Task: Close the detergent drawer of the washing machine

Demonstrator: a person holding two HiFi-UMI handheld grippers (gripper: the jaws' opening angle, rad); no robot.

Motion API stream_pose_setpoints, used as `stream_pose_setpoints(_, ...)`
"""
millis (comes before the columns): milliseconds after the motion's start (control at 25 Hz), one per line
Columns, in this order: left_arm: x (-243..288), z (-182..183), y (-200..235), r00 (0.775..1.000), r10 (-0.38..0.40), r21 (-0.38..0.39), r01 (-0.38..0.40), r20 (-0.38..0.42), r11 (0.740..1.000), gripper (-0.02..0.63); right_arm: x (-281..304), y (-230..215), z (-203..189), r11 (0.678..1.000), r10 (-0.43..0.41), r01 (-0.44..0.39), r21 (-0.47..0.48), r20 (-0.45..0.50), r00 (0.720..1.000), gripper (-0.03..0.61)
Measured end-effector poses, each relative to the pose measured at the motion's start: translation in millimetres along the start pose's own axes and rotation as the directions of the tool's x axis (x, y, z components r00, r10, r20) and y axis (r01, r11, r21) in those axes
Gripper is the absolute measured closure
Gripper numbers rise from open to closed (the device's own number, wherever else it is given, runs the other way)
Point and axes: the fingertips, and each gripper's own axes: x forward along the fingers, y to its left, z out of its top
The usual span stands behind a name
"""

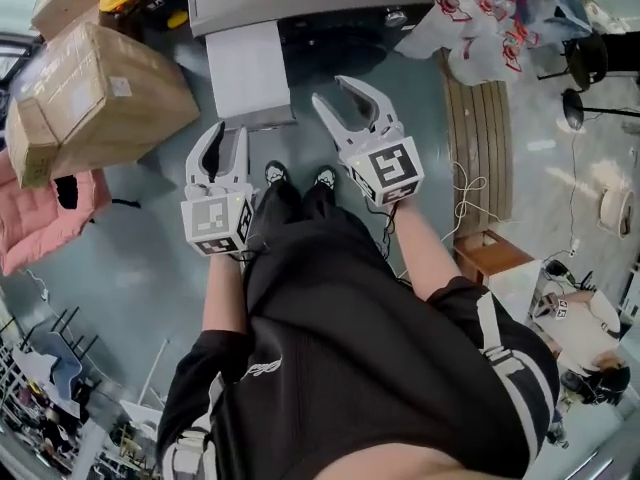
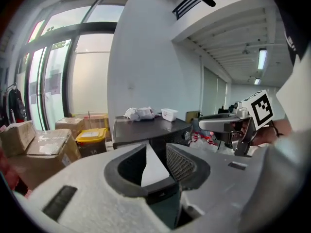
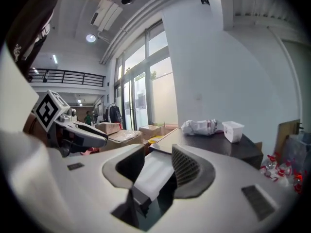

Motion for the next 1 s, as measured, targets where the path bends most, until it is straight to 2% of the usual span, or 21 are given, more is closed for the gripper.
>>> stream_pose_setpoints(160, -7, -43, 18, 0.997, 0.045, -0.046, -0.048, -0.06, 0.998, 0.479, 19, 21, -38, 0.999, 0.042, -0.042, -0.01, -0.075, 0.996, 0.397)
stream_pose_setpoints(280, -8, -78, 31, 0.991, 0.074, -0.054, -0.081, -0.112, 0.995, 0.479, 28, 33, -62, 0.997, 0.074, -0.073, 0.01, -0.125, 0.989, 0.396)
stream_pose_setpoints(400, -5, -112, 46, 0.98, 0.095, -0.082, -0.111, -0.175, 0.99, 0.479, 36, 44, -89, 0.994, 0.105, -0.105, 0.01, -0.183, 0.978, 0.396)
stream_pose_setpoints(520, 1, -132, 58, 0.972, 0.101, -0.114, -0.127, -0.21, 0.985, 0.477, 43, 52, -109, 0.992, 0.124, -0.121, 0.028, -0.237, 0.964, 0.396)
stream_pose_setpoints(760, 18, -157, 72, 0.959, 0.077, -0.135, -0.118, -0.273, 0.984, 0.451, 50, 58, -141, 0.991, 0.136, -0.129, 0.042, -0.328, 0.935, 0.396)
stream_pose_setpoints(1000, 28, -175, 82, 0.946, 0.026, -0.059, -0.047, -0.322, 0.997, 0.408, 51, 67, -168, 0.978, 0.177, -0.208, -0.031, -0.415, 0.893, 0.39)
